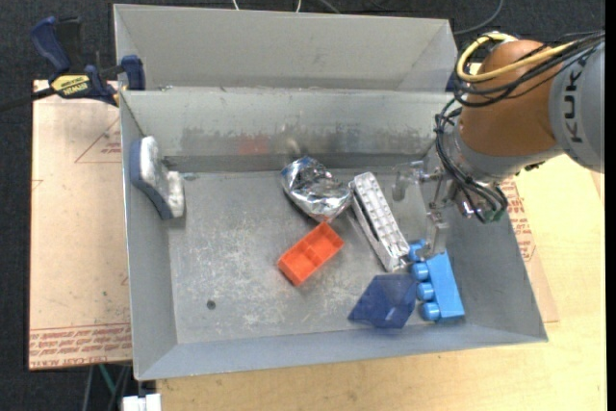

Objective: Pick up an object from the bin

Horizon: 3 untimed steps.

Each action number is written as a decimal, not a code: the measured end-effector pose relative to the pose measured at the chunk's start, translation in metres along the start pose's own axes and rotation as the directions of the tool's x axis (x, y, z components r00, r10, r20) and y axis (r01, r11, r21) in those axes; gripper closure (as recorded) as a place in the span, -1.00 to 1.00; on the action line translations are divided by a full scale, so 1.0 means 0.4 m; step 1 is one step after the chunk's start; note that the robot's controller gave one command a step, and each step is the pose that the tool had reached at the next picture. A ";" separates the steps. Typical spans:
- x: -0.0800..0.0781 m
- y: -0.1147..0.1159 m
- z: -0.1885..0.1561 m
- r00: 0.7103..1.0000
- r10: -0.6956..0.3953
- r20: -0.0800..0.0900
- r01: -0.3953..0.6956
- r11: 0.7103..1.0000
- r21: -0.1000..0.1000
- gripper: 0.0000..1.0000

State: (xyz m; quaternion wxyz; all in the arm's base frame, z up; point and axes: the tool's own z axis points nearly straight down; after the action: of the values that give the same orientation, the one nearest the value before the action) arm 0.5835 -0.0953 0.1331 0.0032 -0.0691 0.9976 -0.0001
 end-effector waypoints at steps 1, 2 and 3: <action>-0.033 0.047 0.157 0.931 -0.365 0.004 0.365 0.931 -0.003 -1.00; -0.050 0.027 0.118 0.977 -0.215 0.004 0.215 0.977 0.000 -1.00; -0.055 0.129 0.152 0.868 -0.497 0.009 0.497 0.868 0.002 -1.00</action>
Offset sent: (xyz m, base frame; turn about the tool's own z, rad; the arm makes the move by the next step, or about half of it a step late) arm 0.0174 0.0126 -0.0477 -0.2175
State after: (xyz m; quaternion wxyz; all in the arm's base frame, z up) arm 0.5986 -0.0412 0.0723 0.0075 -0.3234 0.9462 -0.0002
